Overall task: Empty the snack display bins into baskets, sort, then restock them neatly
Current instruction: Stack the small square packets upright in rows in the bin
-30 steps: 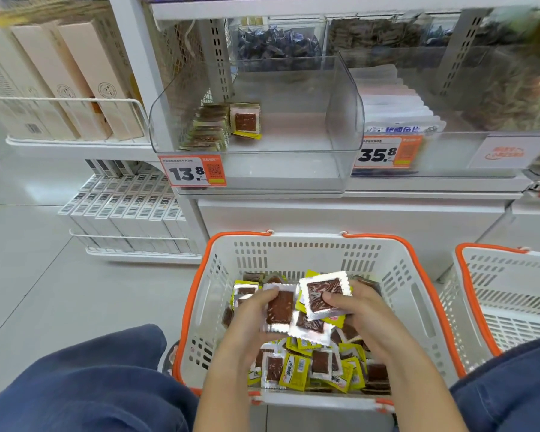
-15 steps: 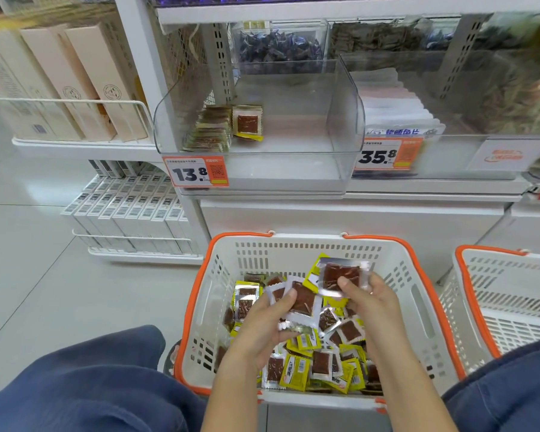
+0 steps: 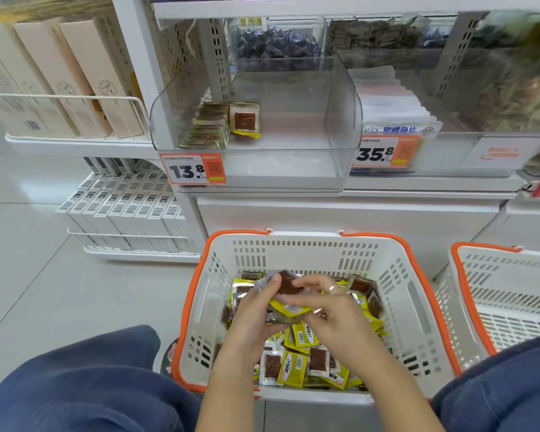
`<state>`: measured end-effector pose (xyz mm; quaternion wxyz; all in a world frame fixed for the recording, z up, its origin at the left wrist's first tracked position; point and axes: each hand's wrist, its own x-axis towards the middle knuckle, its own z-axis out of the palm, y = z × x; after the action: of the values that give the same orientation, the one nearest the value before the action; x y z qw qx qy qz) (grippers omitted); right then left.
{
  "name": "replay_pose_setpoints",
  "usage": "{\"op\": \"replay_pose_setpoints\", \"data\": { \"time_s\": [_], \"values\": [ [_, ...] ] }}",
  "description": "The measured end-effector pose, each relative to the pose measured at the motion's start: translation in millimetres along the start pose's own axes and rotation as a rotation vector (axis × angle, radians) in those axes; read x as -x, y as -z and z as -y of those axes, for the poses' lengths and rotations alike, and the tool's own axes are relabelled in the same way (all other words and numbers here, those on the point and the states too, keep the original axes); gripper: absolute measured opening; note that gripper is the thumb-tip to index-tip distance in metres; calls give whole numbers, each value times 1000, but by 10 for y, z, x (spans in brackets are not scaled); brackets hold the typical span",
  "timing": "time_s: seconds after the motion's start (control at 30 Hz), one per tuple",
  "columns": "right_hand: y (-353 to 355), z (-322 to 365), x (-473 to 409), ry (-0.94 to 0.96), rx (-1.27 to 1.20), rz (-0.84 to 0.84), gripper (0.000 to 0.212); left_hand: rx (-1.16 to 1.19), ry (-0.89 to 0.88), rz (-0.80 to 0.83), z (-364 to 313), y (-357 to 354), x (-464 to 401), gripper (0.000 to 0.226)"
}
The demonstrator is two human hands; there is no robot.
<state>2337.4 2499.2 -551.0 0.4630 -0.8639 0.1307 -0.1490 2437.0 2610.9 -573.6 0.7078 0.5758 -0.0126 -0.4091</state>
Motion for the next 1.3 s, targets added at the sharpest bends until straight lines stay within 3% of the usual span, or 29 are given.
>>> {"op": "replay_pose_setpoints", "data": {
  "time_s": [0.1,0.17,0.23,0.33,0.5,0.53,0.63,0.67,0.73,0.83,0.9,0.97,1.07,1.13,1.2,1.3],
  "values": [
    [177,82,-28,-172,-334,-124,45,68,-50,-156,7,12,-48,20],
    [270,92,-56,-283,-450,-81,40,3,-91,-194,12,39,-62,27],
    [326,63,-96,-343,-406,-11,32,-87,-77,-130,6,44,-41,31],
    [353,34,-137,-334,-324,-37,28,-141,1,20,-51,3,43,42],
    [192,-88,-131,-372,-157,-93,60,-177,19,74,-82,-73,104,52],
    [163,-94,-125,-438,-234,-59,62,-193,5,66,-82,-83,105,53],
    [16,-62,-112,-596,-539,0,34,-269,-39,31,-95,-173,107,64],
    [-53,-49,-99,-616,-564,-23,37,-287,-59,3,-89,-221,119,66],
    [-192,-28,-74,-630,-624,-102,54,-308,-122,-60,-33,-279,94,60],
    [-227,17,-54,-703,-829,-129,38,-382,-166,-115,9,-349,120,56],
    [-162,12,-89,-753,-991,-119,31,-490,-261,-138,22,-332,69,37],
    [-72,67,-198,-716,-1154,-118,26,-581,-342,-156,-123,-334,22,28],
    [80,323,-500,-628,-1270,-50,28,-789,-483,-169,-543,-352,-99,68],
    [199,577,-761,-510,-1178,11,33,-867,-546,-164,-972,-370,-143,72],
    [359,867,-1066,-388,-1041,13,34,-778,-603,-173,-1447,-387,-159,54],
    [656,1244,-1587,-205,-741,-42,18,-587,-804,-514,-2026,-289,-300,45]
  ]
}}
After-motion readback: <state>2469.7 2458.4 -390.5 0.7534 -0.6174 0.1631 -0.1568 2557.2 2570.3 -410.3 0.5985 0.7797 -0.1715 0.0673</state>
